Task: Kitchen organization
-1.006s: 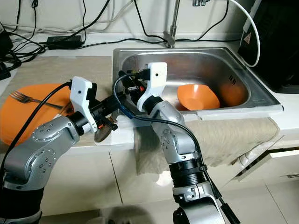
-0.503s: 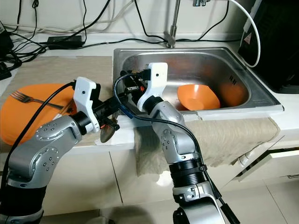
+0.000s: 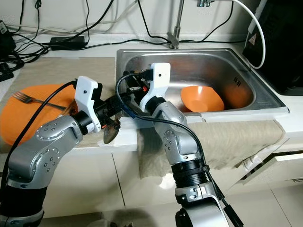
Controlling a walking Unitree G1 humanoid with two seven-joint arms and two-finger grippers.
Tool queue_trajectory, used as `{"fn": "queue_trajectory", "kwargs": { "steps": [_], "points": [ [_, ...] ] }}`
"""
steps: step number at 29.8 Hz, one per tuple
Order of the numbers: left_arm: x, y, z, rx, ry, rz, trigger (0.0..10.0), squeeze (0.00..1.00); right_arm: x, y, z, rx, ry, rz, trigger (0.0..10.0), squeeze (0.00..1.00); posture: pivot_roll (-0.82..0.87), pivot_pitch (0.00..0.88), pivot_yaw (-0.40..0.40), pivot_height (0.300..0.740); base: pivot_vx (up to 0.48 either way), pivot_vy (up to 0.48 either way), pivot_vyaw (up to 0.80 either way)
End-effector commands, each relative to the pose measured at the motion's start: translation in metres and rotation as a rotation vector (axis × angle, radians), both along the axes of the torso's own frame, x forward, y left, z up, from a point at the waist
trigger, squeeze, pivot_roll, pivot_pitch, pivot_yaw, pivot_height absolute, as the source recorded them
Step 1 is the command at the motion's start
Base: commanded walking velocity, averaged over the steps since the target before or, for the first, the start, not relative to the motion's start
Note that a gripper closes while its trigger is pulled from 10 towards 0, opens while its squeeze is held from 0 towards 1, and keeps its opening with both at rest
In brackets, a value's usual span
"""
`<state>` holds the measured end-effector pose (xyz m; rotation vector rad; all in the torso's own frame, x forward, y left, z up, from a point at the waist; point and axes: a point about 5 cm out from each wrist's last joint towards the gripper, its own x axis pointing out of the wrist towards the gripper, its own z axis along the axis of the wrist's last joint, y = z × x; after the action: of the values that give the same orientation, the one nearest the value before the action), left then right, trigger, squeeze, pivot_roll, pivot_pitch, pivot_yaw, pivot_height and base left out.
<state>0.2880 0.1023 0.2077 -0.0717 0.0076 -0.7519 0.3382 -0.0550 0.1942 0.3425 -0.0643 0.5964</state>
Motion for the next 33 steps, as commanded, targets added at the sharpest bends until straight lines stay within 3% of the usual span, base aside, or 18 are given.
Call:
{"fn": "queue_trajectory", "kwargs": {
  "steps": [1, 9, 10, 12, 13, 18, 26, 30, 33],
  "points": [
    [-0.001, -0.004, 0.008, 0.004, -0.039, -0.024, 10.0, 1.00, 0.003, -0.015, -0.023, -0.098, 0.083, -0.066, 0.0, 0.00, 0.08, 0.010, 0.010, 0.740, 0.000, 0.000, 0.00],
    [0.000, -0.004, 0.008, 0.004, -0.039, -0.022, 10.0, 1.00, 0.004, -0.015, -0.021, -0.093, 0.079, -0.071, 0.0, 0.00, 0.08, 0.013, 0.012, 0.740, 0.000, 0.000, 0.00],
    [0.000, -0.004, 0.007, 0.007, -0.039, -0.021, 10.0, 0.64, 0.004, -0.015, -0.020, -0.092, 0.076, -0.073, 0.0, 0.00, 0.08, 0.013, 0.013, 0.740, 0.000, 0.000, 0.00],
    [0.000, -0.004, 0.007, 0.008, -0.040, -0.021, 10.0, 0.64, 0.004, -0.015, -0.020, -0.092, 0.075, -0.074, 0.0, 0.00, 0.08, 0.013, 0.013, 0.740, 0.000, 0.000, 0.00],
    [0.001, -0.003, 0.005, 0.013, -0.034, -0.014, 10.0, 0.00, 0.005, -0.017, -0.020, -0.094, 0.073, -0.080, 0.0, 0.00, 0.08, 0.014, 0.013, 0.740, 0.000, 0.000, 0.00],
    [0.002, 0.000, -0.001, 0.035, -0.020, 0.003, 10.0, 0.00, 0.006, -0.019, -0.019, -0.097, 0.070, -0.087, 0.0, 0.00, 0.08, 0.014, 0.013, 0.740, 0.000, 0.000, 0.00],
    [0.010, 0.028, -0.033, 0.149, 0.056, 0.058, 10.0, 0.00, 0.007, -0.025, -0.019, -0.108, 0.066, -0.103, 0.0, 0.00, 0.08, 0.018, 0.012, 0.740, 0.000, 0.000, 0.00],
    [0.012, 0.035, -0.034, 0.166, 0.057, 0.078, 10.0, 0.00, 0.008, -0.027, -0.018, -0.112, 0.063, -0.111, 0.0, 0.00, 0.08, 0.019, 0.013, 0.740, 0.000, 0.000, 0.00],
    [0.015, 0.040, -0.022, 0.141, 0.022, 0.108, 10.0, 0.00, 0.009, -0.030, -0.017, -0.112, 0.060, -0.118, 0.0, 0.00, 0.08, 0.019, 0.013, 0.740, 0.000, 0.000, 0.00]
  ]
}}
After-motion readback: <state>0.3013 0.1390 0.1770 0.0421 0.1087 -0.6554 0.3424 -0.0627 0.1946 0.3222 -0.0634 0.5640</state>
